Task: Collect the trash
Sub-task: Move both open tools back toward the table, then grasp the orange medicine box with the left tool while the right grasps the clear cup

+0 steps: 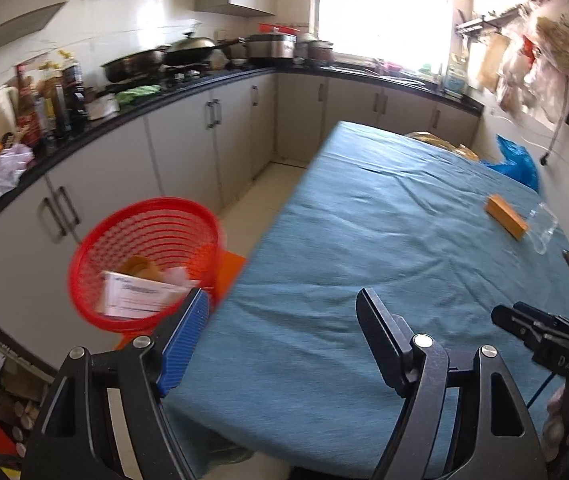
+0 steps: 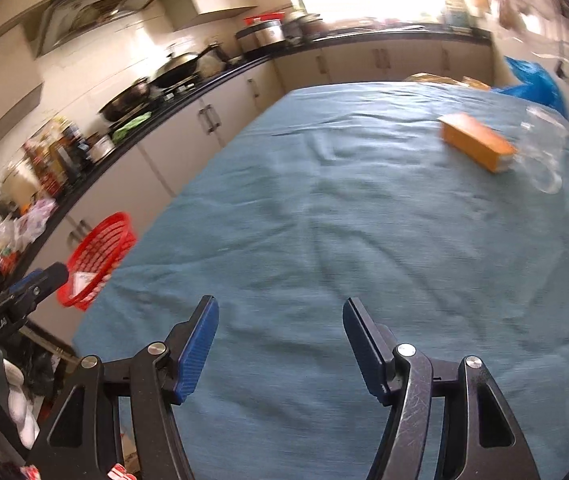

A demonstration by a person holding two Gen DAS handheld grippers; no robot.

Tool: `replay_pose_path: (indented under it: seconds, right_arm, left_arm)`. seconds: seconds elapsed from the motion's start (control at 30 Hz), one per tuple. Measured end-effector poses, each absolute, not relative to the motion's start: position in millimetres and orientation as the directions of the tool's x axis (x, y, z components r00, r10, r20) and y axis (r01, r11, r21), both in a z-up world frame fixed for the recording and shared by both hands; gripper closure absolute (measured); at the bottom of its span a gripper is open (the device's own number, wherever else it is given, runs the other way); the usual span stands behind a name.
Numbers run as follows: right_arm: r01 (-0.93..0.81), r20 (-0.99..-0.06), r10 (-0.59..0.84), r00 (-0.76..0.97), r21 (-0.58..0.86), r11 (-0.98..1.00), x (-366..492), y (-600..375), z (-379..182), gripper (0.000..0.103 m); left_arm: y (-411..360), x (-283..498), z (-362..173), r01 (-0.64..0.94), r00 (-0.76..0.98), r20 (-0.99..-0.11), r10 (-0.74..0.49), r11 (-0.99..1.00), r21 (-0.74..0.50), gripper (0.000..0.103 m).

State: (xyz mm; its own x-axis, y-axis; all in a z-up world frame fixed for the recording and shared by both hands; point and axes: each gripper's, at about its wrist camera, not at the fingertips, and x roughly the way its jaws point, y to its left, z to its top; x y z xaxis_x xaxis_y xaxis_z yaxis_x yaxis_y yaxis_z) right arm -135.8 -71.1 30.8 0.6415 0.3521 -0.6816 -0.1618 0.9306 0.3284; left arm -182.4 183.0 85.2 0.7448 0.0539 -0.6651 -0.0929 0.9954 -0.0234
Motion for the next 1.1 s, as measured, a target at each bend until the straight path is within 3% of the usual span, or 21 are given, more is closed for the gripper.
replay_pose_path:
  seconds: [0.27, 0.33, 0.47, 0.93, 0.97, 1.1]
  right_arm:
    - [0.049, -0.704, 0.165, 0.691, 0.272, 0.961, -121.8, -185.9, 29.3, 0.031]
    - [0.107, -0.705, 0.099, 0.702, 0.242, 0.964, -110.9, -216.1, 34.8, 0.025]
    - [0.204, -0.684, 0.000, 0.729, 0.218, 0.954, -81.7, -259.3, 48.3, 0.021]
    - [0.253, -0.687, -0.043, 0.725, 0.208, 0.945, 16.5, -291.2, 30.1, 0.020]
    - [0.244, -0.687, -0.031, 0.726, 0.214, 0.946, 18.1, -293.5, 29.3, 0.021]
    - [0.222, -0.693, 0.030, 0.720, 0.271, 0.937, 22.8, -304.7, 23.5, 0.063]
  left_arm:
    - [130.5, -153.8, 69.6, 0.024, 0.711, -0.700, -0.058, 0.998, -0.058, 0.028]
    - [119.0, -148.2, 68.0, 0.045, 0.709, -0.701, -0.074, 0.997, -0.059, 0.028]
    - [97.8, -134.4, 64.8, 0.072, 0.694, -0.712, -0.109, 0.994, -0.082, 0.028]
    - [-11.6, -25.5, 76.9, 0.242, 0.576, -0.761, -0.299, 0.951, -0.191, 0.028]
    - [-17.9, -17.1, 75.0, 0.244, 0.565, -0.764, -0.312, 0.947, -0.206, 0.028]
    - [-50.6, 18.9, 68.6, 0.236, 0.535, -0.771, -0.345, 0.938, -0.255, 0.027]
